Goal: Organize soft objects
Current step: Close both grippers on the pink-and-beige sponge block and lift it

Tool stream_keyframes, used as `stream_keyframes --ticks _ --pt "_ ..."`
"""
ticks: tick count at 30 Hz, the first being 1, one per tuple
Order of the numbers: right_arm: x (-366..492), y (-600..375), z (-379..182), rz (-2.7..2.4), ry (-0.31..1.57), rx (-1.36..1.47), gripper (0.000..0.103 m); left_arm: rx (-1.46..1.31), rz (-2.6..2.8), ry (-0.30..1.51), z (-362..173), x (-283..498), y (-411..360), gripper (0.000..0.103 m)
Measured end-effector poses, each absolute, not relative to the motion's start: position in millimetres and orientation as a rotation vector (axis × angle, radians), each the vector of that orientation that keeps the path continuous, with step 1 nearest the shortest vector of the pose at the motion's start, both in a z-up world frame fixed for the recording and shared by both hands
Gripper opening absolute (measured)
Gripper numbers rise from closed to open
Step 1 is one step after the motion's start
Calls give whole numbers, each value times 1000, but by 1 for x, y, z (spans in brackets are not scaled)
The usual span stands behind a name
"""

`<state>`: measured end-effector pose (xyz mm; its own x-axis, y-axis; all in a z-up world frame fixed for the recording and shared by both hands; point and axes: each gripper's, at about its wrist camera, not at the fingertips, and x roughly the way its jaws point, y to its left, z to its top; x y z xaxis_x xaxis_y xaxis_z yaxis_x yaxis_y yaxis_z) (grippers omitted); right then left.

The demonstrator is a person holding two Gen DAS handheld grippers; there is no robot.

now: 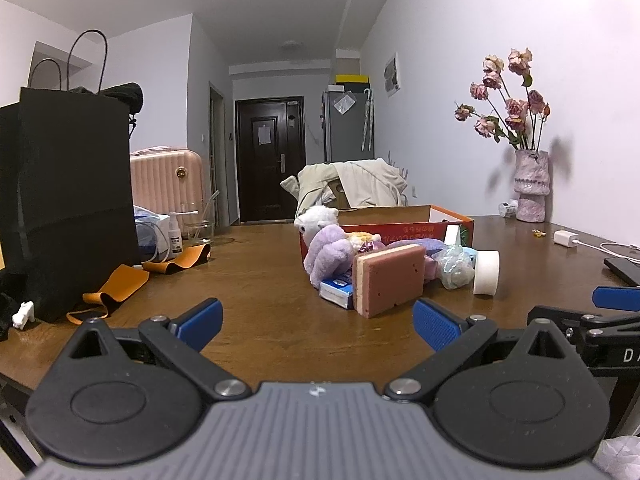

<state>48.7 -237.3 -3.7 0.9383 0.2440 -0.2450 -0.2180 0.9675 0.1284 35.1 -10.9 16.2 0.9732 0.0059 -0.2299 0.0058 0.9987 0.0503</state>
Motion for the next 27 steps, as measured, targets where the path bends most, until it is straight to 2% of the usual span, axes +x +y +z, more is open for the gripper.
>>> stream_keyframes --ticks 8,14,15,16,17,18,19,20,22,25,27 --pt "96 -245 -2 249 304 111 103 48 -31 326 23 93 -22 103" --pt "155 -264 8 323 343 236 101 -85 -155 400 31 162 -21 101" --pt "168 -266 11 343 348 250 90 -93 -152 403 31 173 -22 94" --pt "183 -265 13 367 351 258 77 -103 -144 419 32 186 -23 83" --pt "197 -264 16 386 357 264 71 -119 -142 442 31 198 -23 76" --pt "212 -263 18 400 366 269 61 -139 -149 463 31 208 -21 64" --pt "225 -261 20 418 372 277 52 -173 -161 488 29 218 -18 58" --pt "239 -258 21 439 380 290 50 -207 -174 511 27 225 -14 57" --pt "264 -250 20 487 405 312 45 -248 -188 540 22 235 -10 42" --pt "288 -235 13 516 451 312 41 -277 -212 560 16 238 -7 36" --pt "294 -230 8 535 482 316 32 -276 -225 560 14 233 -6 34"
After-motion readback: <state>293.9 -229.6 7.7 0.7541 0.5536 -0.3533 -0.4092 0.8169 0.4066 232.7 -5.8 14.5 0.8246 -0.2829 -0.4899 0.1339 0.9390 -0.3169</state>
